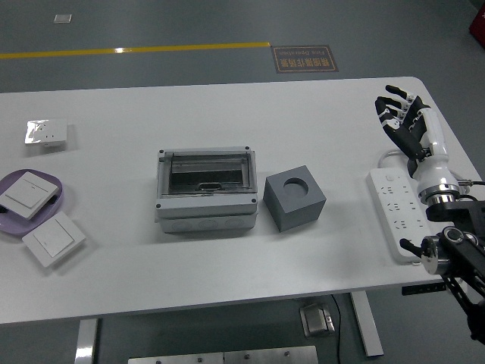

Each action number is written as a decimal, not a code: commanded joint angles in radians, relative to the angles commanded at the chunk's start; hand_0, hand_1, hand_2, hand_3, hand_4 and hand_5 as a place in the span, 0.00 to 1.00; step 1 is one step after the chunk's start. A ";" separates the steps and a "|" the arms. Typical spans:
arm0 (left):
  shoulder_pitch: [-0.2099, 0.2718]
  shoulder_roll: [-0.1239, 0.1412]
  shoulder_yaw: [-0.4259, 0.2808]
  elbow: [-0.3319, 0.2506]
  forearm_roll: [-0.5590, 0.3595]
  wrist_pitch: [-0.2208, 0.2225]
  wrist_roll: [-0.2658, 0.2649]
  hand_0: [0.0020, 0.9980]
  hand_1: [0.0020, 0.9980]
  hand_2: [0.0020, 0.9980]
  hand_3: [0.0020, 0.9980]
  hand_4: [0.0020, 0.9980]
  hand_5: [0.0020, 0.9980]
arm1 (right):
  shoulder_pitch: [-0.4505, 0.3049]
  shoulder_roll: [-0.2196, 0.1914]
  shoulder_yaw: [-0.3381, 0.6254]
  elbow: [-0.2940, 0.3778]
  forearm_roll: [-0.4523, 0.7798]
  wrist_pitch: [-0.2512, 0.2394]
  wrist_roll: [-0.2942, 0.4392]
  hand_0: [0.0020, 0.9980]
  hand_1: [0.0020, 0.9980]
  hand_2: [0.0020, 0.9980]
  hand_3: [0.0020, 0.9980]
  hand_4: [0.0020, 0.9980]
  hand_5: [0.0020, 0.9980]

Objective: Pick up the cylinder from the cube,place it in the box,flap close box

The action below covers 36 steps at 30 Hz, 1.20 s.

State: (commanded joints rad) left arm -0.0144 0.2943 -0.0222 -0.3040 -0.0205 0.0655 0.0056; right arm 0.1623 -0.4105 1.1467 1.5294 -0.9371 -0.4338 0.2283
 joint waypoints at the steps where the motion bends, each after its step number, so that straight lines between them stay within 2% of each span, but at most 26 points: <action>1: 0.000 0.000 0.000 0.000 0.000 0.000 0.000 0.61 0.63 0.61 0.63 0.71 0.24 | 0.002 0.003 0.000 0.000 0.006 0.011 0.006 0.73 0.72 0.71 0.72 0.73 0.36; 7: -0.001 -0.001 0.002 0.001 -0.005 0.000 -0.001 0.61 0.63 0.61 0.63 0.71 0.24 | 0.005 0.009 0.003 0.003 0.015 0.035 0.019 0.73 0.72 0.71 0.72 0.75 0.37; 16: -0.004 -0.003 -0.002 0.002 0.000 0.000 0.001 0.61 0.63 0.61 0.63 0.71 0.24 | 0.003 0.011 0.002 0.004 0.002 0.032 0.002 0.74 0.72 0.71 0.73 0.77 0.38; 36: -0.005 -0.003 -0.003 0.002 0.003 -0.001 0.001 0.61 0.63 0.61 0.63 0.71 0.24 | -0.003 0.009 0.006 0.004 -0.012 0.022 -0.005 0.75 0.73 0.72 0.71 0.74 0.33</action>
State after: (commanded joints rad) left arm -0.0194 0.2913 -0.0254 -0.3020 -0.0179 0.0649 0.0066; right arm 0.1591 -0.4016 1.1529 1.5332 -0.9492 -0.4114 0.2234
